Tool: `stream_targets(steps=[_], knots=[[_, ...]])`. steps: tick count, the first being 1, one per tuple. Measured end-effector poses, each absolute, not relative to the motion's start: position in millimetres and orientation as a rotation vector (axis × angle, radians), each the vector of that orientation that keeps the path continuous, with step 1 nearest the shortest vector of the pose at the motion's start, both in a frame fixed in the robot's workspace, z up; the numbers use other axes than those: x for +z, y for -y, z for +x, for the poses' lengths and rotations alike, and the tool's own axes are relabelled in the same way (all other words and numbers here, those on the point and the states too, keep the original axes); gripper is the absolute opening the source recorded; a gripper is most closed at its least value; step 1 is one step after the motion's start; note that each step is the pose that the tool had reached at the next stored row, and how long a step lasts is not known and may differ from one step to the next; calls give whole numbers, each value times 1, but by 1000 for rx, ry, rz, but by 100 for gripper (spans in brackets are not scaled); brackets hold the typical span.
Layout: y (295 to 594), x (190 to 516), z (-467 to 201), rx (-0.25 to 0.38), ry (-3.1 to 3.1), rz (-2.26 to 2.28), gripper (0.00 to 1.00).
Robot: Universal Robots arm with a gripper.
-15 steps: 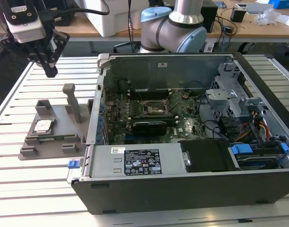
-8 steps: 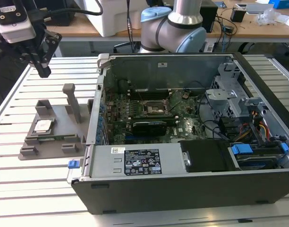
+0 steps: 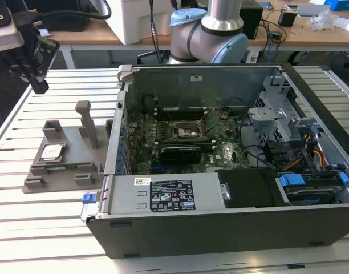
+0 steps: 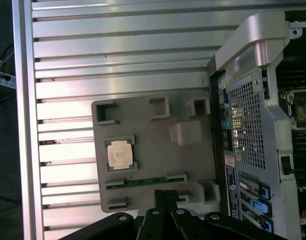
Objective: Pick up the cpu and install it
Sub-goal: 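Reach for the cpu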
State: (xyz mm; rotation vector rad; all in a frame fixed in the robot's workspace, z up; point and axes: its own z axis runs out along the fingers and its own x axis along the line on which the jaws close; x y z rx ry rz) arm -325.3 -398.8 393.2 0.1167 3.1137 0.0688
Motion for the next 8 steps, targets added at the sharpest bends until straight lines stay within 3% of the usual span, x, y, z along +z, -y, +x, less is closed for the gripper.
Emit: stream_targets(steps=[8], knots=[[399, 393, -344, 69, -3114, 117, 11]])
